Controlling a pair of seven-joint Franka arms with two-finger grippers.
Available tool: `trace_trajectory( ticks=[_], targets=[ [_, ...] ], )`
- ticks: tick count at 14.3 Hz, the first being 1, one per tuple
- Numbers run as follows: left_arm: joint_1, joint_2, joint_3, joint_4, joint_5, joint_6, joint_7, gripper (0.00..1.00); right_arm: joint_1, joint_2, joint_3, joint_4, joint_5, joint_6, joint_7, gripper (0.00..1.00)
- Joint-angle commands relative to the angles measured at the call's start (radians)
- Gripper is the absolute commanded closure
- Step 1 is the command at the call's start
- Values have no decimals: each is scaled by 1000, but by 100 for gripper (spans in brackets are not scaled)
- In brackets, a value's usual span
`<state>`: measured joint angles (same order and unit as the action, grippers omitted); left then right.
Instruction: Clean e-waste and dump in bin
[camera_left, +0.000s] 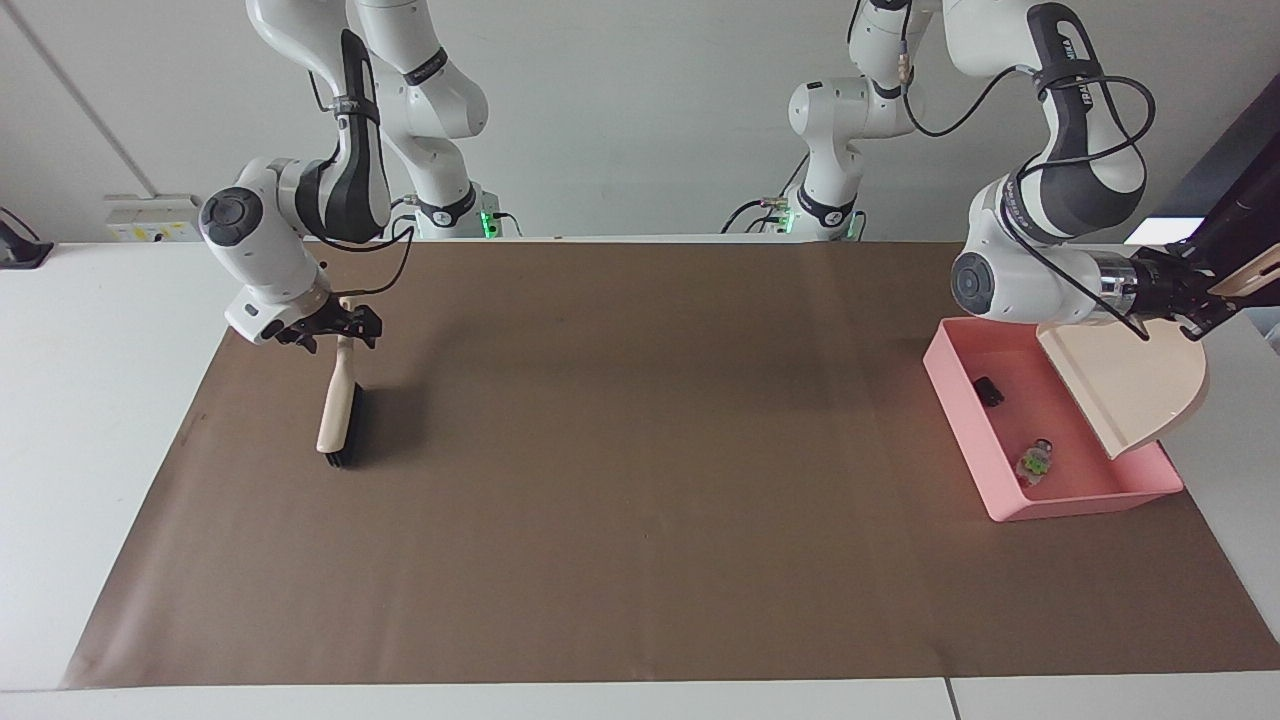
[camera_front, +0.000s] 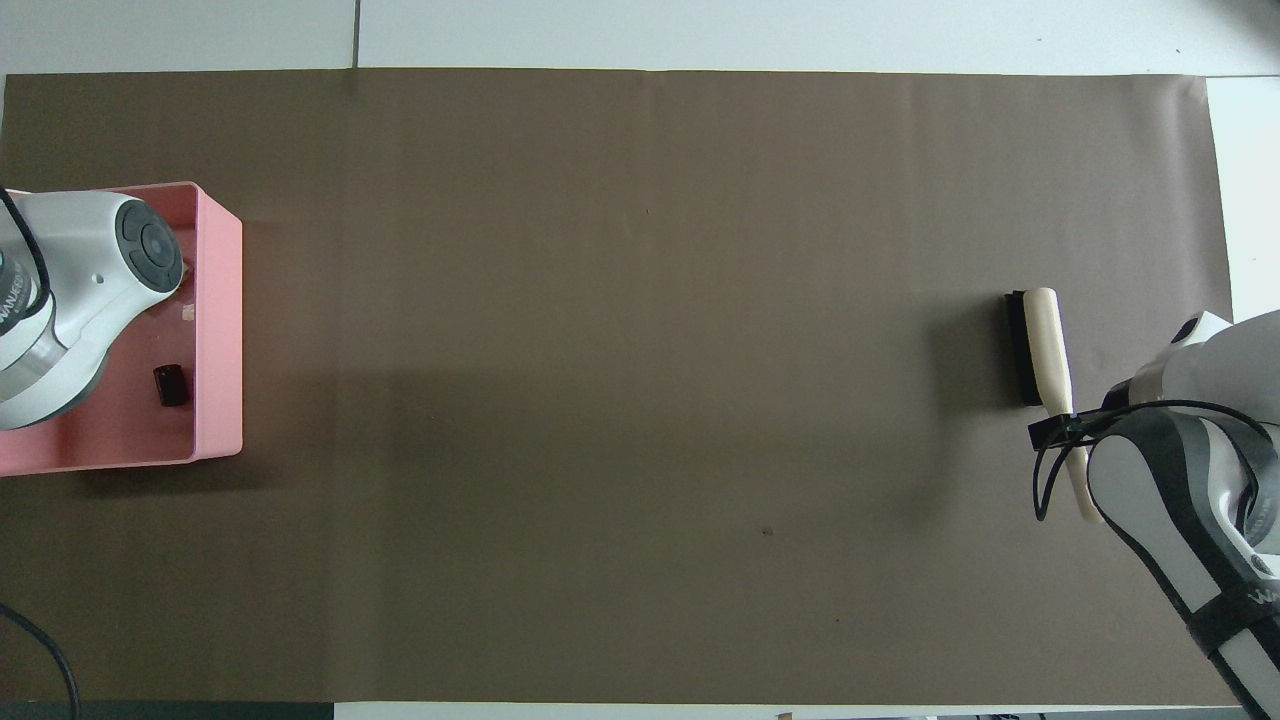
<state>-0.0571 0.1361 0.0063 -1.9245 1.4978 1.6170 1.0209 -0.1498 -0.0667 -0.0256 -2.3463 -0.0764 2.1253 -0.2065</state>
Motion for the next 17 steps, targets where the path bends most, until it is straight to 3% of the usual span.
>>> trace_trajectory(
  ticks=[1, 4, 10, 14, 17],
  targets=[
    [-20, 3, 6, -18, 56, -48, -28, 100, -16, -4, 6, 88, 4, -22, -37, 0],
    [-36, 5, 6, 5, 70, -69, 4, 100, 16, -21, 36, 200, 6, -63, 89, 0],
    [-62, -46, -5, 36, 4, -51, 166, 100, 88, -5, 39, 562, 7, -393, 328, 0],
    [-108, -61, -8, 77, -166, -54, 250, 100, 90, 39, 39, 823, 4, -664, 328, 0],
    [-148, -56, -5, 113, -341, -54, 310, 100, 90, 53, 38, 849, 20, -702, 326, 0]
  ],
)
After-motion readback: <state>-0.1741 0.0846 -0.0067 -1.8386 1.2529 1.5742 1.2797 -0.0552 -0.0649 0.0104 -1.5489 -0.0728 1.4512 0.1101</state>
